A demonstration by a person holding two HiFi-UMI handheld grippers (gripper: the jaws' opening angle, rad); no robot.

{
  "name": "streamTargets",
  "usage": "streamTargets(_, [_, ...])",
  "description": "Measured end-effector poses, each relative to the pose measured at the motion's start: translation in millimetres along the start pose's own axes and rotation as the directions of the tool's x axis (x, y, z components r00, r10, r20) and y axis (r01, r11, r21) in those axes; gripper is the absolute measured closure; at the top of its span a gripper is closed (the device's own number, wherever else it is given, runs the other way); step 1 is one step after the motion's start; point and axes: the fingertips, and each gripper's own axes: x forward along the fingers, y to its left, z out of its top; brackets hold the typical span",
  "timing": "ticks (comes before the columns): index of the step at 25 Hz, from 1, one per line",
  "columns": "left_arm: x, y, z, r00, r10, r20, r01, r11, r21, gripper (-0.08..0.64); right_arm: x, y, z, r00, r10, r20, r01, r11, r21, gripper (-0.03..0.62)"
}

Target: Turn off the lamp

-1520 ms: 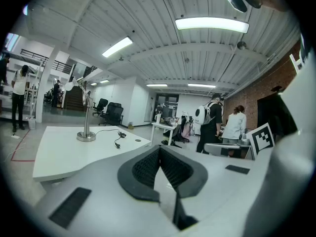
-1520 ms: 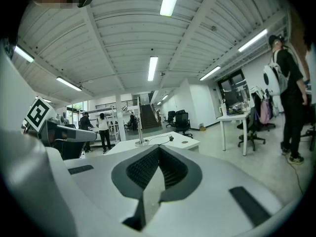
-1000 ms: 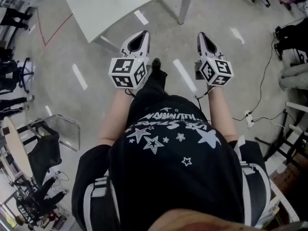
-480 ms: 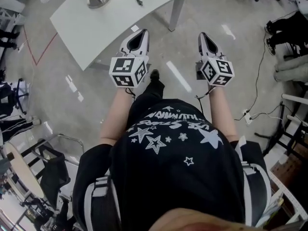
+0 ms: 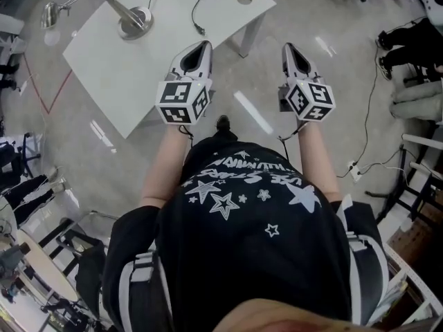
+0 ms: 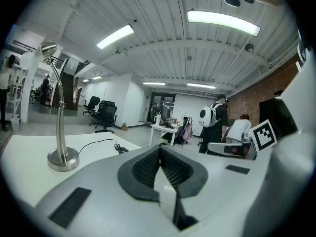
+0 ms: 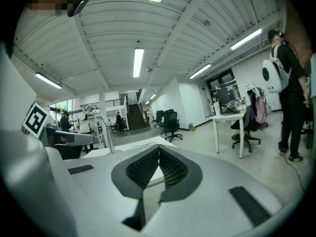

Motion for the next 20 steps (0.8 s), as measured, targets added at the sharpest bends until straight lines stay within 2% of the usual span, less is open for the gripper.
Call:
streamTargets(7, [48,39,-4,0.999,-0.033,-0.015,0.032,0.999,-0.022,0.549,54,-8,0,0.999,-0.037,-0.011,0.037,0.999,0.000,0.586])
streamTargets(16, [59,62,5,0.999,-0.038,-0.016,0.037,0.998,-0.049,0.549,73,-3,12,0.998,-0.053,-0.020,0.053,0.999,-0.010,0.586])
streamTargets(20, [63,71,7,1.000,-0.013,-0.006,0.013,0.998,-0.059,0.549,91,-2,17,0.999,-0.027,-0.022,0.026,0.999,-0.025,0.586])
